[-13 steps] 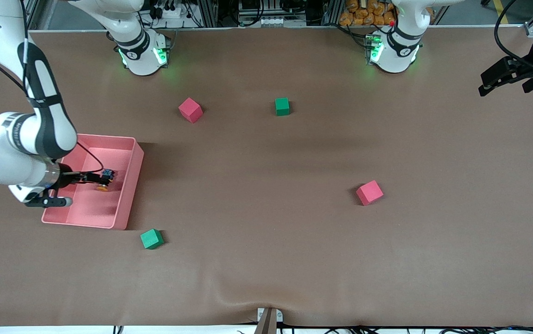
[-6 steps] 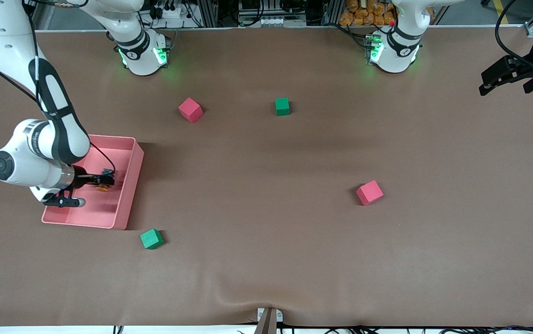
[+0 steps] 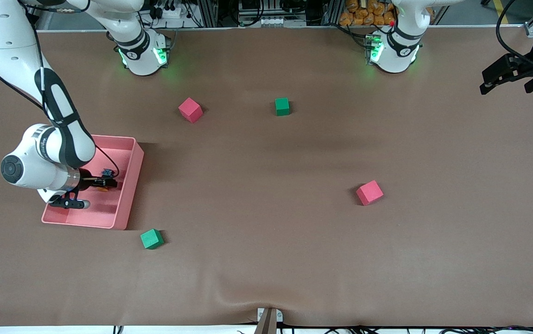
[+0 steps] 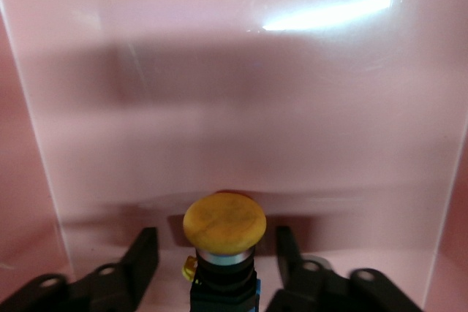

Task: Place and upright button with both arms
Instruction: 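Lift the button out of the tray and carry it to mid-table, then lower the button onto the table and open the right gripper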

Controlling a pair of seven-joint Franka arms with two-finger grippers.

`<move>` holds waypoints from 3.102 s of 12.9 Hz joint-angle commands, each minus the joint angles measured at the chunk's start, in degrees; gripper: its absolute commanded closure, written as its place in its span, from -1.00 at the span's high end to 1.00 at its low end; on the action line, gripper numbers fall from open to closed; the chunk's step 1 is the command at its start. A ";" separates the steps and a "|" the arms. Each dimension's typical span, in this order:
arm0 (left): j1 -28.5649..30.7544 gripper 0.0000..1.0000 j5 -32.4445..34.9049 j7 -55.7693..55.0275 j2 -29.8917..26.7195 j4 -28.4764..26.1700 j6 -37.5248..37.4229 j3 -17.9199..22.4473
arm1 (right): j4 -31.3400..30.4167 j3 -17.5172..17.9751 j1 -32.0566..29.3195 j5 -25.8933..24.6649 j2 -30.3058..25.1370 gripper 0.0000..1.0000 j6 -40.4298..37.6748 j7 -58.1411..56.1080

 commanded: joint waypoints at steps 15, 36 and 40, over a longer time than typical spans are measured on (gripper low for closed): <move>0.67 1.00 -0.98 1.58 -1.22 0.56 -1.80 0.26 | 33.23 1.23 3.83 1.55 -0.41 -1.00 -41.82 10.65; 1.11 1.00 -1.07 3.60 -1.75 1.17 -2.67 3.07 | 47.41 1.23 54.13 -0.47 27.35 0.98 -3.54 50.14; 0.93 1.00 -1.51 3.60 -1.05 1.43 -2.50 2.90 | 47.76 1.32 53.69 -4.60 27.02 1.00 -0.71 51.99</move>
